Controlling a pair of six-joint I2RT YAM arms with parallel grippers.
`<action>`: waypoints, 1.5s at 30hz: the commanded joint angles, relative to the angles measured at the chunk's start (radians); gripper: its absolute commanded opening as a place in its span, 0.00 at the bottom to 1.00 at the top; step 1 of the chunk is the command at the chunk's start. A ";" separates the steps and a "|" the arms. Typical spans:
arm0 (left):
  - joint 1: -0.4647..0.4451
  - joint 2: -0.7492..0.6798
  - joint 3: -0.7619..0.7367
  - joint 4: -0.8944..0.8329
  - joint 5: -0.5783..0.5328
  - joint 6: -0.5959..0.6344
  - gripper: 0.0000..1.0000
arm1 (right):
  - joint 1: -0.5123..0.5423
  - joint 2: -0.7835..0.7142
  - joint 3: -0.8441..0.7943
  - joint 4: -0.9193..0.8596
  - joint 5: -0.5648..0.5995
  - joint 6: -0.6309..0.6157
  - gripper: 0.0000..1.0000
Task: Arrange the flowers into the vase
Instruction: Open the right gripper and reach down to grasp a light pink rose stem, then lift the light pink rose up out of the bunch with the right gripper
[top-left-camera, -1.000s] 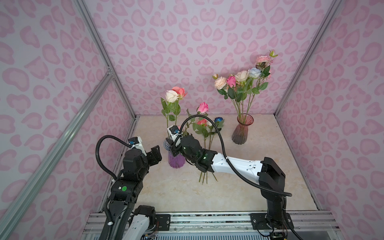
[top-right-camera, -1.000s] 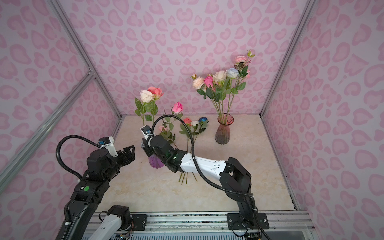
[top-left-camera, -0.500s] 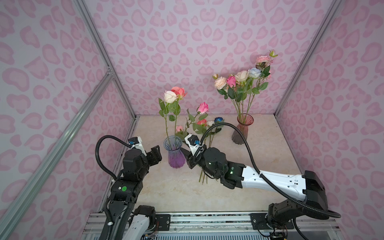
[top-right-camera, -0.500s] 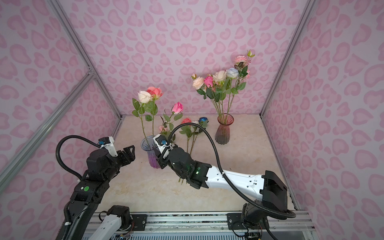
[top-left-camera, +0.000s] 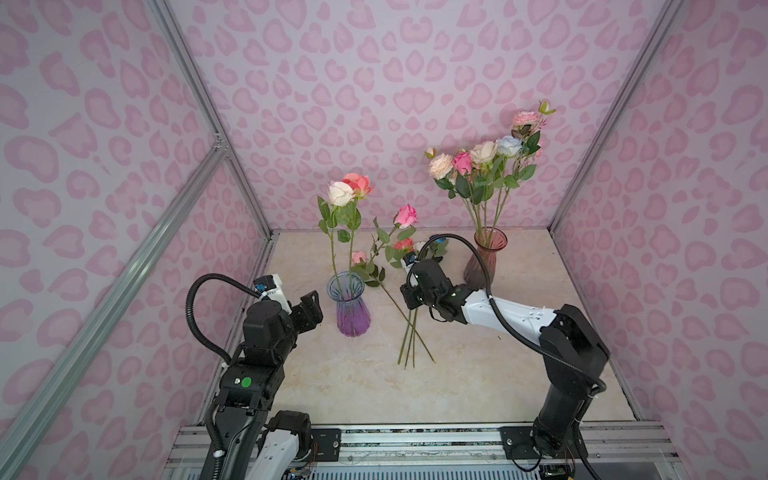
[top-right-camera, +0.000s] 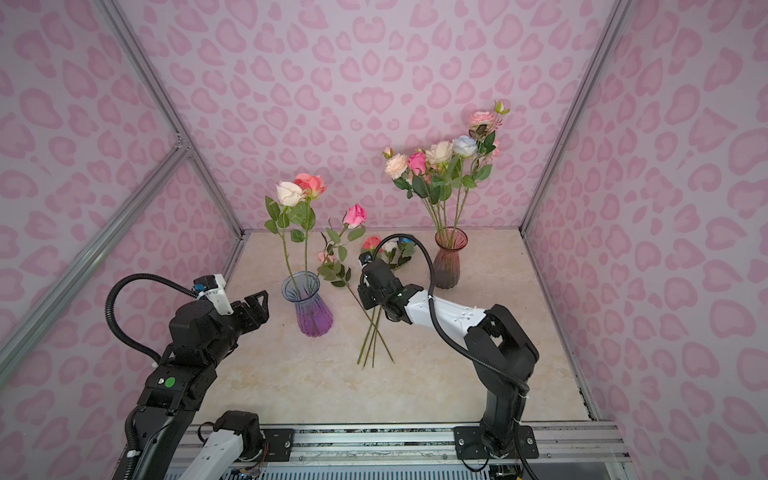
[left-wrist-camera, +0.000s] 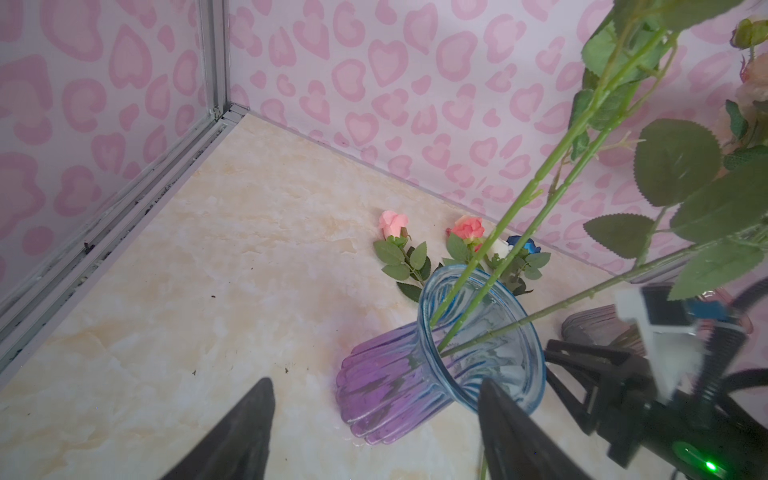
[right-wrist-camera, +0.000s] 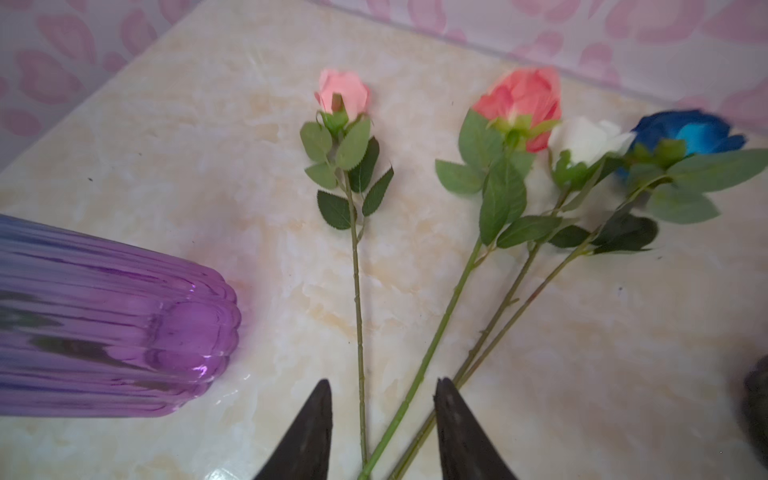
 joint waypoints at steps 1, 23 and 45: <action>0.001 -0.004 0.011 0.009 0.069 -0.032 0.82 | -0.012 0.124 0.128 -0.128 -0.145 -0.035 0.45; 0.001 -0.111 -0.062 -0.179 0.527 -0.265 0.82 | -0.050 0.525 0.571 -0.317 -0.211 -0.014 0.24; 0.001 -0.034 0.047 -0.210 0.476 -0.140 0.83 | -0.082 0.073 0.121 0.070 -0.228 0.184 0.01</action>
